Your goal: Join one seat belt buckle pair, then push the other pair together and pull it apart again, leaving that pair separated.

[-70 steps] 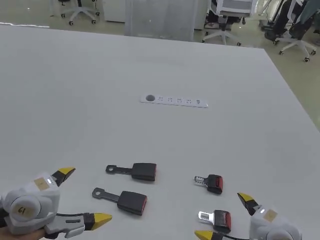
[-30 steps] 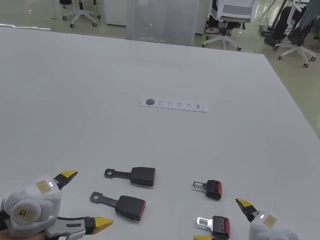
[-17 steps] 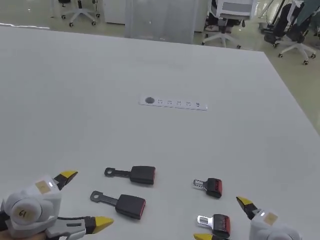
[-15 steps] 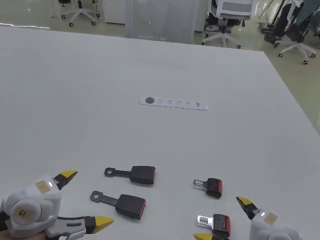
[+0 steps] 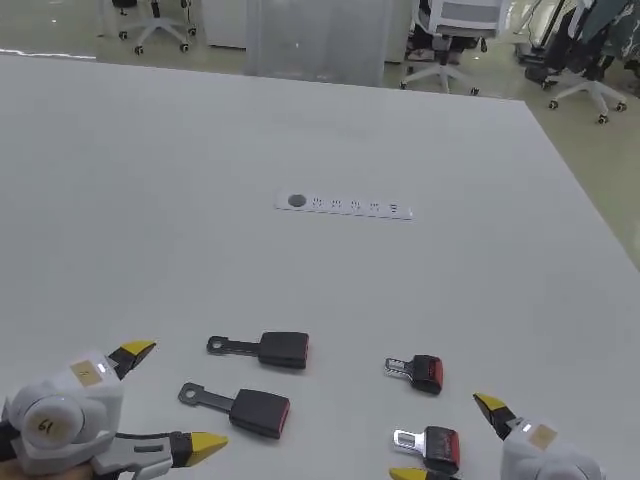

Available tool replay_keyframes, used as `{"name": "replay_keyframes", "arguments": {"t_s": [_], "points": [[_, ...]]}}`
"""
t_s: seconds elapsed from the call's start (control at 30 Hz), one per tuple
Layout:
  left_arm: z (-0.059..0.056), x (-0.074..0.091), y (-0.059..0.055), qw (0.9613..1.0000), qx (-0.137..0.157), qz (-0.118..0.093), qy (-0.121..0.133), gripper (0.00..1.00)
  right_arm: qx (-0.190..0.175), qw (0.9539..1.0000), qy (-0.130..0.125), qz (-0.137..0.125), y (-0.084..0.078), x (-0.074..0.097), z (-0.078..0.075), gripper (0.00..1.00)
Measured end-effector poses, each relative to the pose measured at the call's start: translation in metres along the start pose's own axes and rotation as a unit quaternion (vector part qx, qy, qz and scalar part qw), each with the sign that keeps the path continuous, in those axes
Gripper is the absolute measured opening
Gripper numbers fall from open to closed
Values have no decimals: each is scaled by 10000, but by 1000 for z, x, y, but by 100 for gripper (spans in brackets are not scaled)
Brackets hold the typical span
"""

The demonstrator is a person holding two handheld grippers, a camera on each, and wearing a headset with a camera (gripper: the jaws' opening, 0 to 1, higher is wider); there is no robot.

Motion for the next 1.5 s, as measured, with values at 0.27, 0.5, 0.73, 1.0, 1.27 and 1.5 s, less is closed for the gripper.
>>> {"name": "replay_keyframes", "arguments": {"t_s": [0.27,0.5,0.73,1.0,1.27,1.5], "points": [[-2,-3,1,10000,-8,37,-49,98,10,10000,30,69,-5,0,-3,99],[-3,-10,0,9999,-20,76,-121,98,76,9996,194,166,-9,2,-5,99],[-5,-18,0,9993,-144,174,-283,96,237,9983,404,343,-15,1,-9,98],[-8,-31,1,9978,-322,300,-497,95,322,9949,754,580,-22,-4,-10,95],[-12,-47,-4,9930,-713,549,-770,91,410,9902,1061,809,-29,-10,-14,91],[-15,-59,-9,9878,-927,723,-1017,88,372,9878,1212,907,-32,-14,-21,90]]}}
Point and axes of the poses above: the centre of the closed fingertips' face, and the gripper's own axes: x roughly backward along the fingers, z roughly to its left, y roughly out of its top, the point moved 4 cm from there along x, roughly backward along the fingers, and after that the axes turned 4 degrees about z, right-handed, at the moved point
